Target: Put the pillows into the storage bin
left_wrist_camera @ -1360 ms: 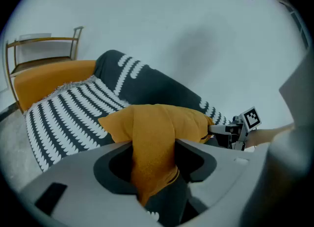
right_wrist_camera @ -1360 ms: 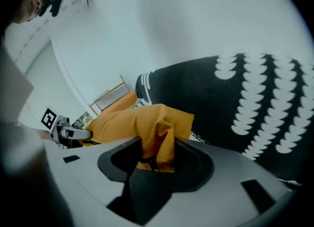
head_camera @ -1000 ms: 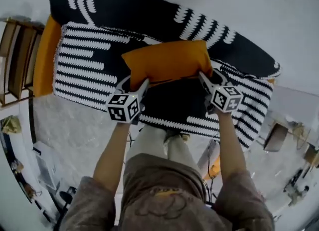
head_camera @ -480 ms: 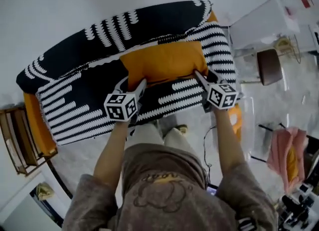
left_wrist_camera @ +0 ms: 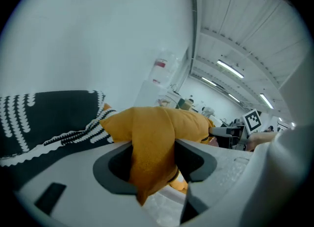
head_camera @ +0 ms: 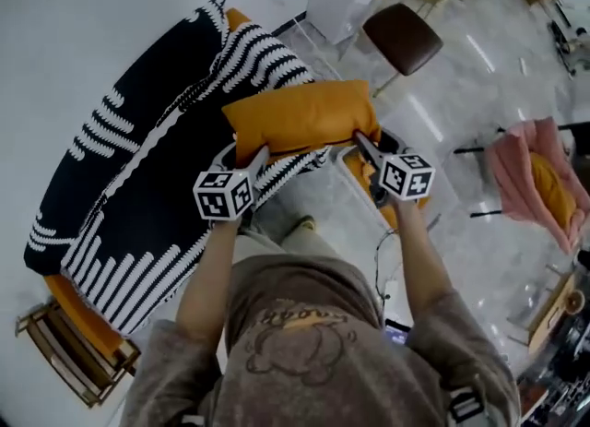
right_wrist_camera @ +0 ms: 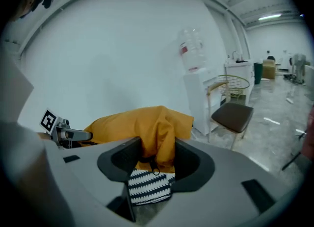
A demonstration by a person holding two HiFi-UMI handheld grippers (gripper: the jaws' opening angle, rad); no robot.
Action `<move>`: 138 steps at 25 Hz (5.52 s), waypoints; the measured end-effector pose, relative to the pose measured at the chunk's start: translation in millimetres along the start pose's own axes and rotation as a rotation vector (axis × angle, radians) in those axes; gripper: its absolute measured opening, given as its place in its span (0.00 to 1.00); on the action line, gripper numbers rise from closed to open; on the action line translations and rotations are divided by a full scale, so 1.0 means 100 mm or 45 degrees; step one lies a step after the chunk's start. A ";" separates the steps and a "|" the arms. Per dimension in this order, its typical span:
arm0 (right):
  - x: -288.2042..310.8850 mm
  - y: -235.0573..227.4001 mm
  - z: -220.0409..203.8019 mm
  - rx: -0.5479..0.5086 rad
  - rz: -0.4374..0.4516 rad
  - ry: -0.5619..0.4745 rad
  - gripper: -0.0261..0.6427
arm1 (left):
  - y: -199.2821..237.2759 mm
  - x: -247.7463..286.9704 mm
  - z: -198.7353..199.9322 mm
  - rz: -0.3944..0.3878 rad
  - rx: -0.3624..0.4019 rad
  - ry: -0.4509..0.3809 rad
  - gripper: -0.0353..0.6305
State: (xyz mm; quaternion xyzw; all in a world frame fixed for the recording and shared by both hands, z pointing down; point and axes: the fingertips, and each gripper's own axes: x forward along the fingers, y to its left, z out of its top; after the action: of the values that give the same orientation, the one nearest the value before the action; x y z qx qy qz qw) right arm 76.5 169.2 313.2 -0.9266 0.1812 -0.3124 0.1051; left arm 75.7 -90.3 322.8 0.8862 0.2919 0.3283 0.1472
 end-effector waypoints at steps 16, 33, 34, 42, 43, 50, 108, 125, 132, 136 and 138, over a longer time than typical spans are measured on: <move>-2.67 -2.69 -0.61 0.407 -0.620 -0.270 0.33 | -3.20 2.36 -0.27 -0.609 0.417 0.332 0.39; -3.97 -3.90 -2.07 0.906 -1.117 -0.376 0.33 | -5.14 3.94 -1.51 -1.023 0.726 0.790 0.39; -4.00 -3.95 -2.17 0.921 -1.113 -0.373 0.33 | -5.19 3.98 -1.61 -1.021 0.732 0.807 0.40; -3.78 -4.45 -3.21 1.036 -1.023 -0.275 0.34 | -5.07 4.40 -2.64 -0.909 0.722 0.940 0.40; -3.71 -4.52 -3.38 1.053 -1.013 -0.257 0.34 | -5.01 4.48 -2.80 -0.889 0.715 0.960 0.40; -3.13 -4.78 -4.66 1.159 -0.933 -0.096 0.35 | -4.36 4.88 -4.06 -0.768 0.661 1.103 0.41; -4.73 -2.46 0.84 0.034 -0.618 -0.562 0.07 | -6.53 1.76 0.72 -1.385 0.655 0.170 0.14; -4.60 -2.65 0.46 0.063 -0.879 -0.778 0.04 | -6.25 2.00 0.59 -1.362 0.751 -0.036 0.06; -4.40 -2.82 0.33 0.095 -0.873 -0.748 0.04 | -6.15 2.21 0.47 -1.342 0.697 -0.010 0.06; -4.26 -2.91 0.25 0.113 -0.866 -0.734 0.04 | -6.04 2.34 0.41 -1.319 0.679 -0.004 0.06; -4.21 -2.95 0.20 0.128 -0.871 -0.727 0.05 | -5.97 2.40 0.39 -1.298 0.679 0.000 0.06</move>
State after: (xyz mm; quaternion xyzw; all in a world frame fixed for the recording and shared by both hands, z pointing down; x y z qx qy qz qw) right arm -142.7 608.9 161.0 -0.9761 -0.1873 -0.0692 0.0863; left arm -2.4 524.3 143.0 0.6400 0.7549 0.1308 0.0583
